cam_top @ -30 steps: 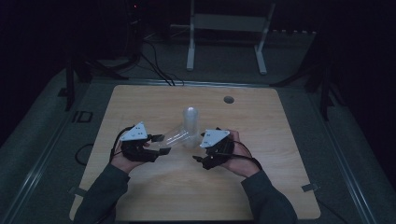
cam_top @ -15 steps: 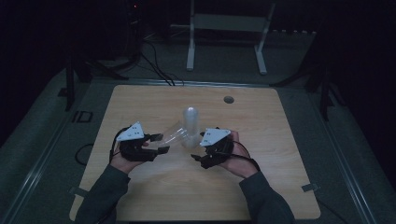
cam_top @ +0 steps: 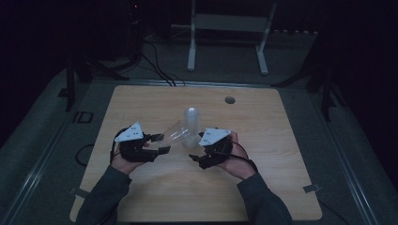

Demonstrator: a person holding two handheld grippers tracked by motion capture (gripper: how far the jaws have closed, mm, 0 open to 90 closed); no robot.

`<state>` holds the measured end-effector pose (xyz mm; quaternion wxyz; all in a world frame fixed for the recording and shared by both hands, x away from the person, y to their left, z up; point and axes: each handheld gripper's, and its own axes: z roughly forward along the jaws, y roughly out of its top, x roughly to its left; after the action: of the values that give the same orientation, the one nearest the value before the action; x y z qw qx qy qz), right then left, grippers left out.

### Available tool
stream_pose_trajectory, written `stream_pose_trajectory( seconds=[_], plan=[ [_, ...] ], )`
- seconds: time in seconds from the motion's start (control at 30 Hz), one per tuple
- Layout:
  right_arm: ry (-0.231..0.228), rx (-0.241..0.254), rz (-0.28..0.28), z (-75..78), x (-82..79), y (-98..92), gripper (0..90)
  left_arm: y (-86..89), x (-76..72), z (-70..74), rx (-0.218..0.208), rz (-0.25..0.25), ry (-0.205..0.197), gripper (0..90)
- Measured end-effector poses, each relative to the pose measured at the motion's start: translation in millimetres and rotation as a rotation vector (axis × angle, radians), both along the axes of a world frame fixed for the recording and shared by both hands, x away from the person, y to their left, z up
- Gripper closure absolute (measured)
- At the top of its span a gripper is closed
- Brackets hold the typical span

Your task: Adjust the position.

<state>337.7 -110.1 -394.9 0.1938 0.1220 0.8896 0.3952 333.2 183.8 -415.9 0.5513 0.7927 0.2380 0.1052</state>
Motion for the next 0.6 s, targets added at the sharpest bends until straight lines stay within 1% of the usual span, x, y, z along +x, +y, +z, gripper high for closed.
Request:
stream_pose_trajectory(
  seconds=[0.03,0.17,0.3,0.6],
  plan=[
    [0.000,0.000,0.000,0.0,0.0,0.0,19.3,0.0,0.0,0.0,0.000,0.000,0.000,41.4],
    [0.000,0.007,0.001,0.3,-0.2,0.8,19.3,0.4,-0.8,1.0,-0.030,-0.007,0.000,41.4],
    [0.008,0.013,-0.002,0.3,-0.2,0.5,19.4,1.4,-1.5,2.6,-0.042,-0.008,-0.005,41.4],
    [0.016,0.030,-0.003,-0.4,-0.1,1.5,20.4,3.2,-1.3,2.5,-0.073,-0.016,0.002,41.4]
  ],
)
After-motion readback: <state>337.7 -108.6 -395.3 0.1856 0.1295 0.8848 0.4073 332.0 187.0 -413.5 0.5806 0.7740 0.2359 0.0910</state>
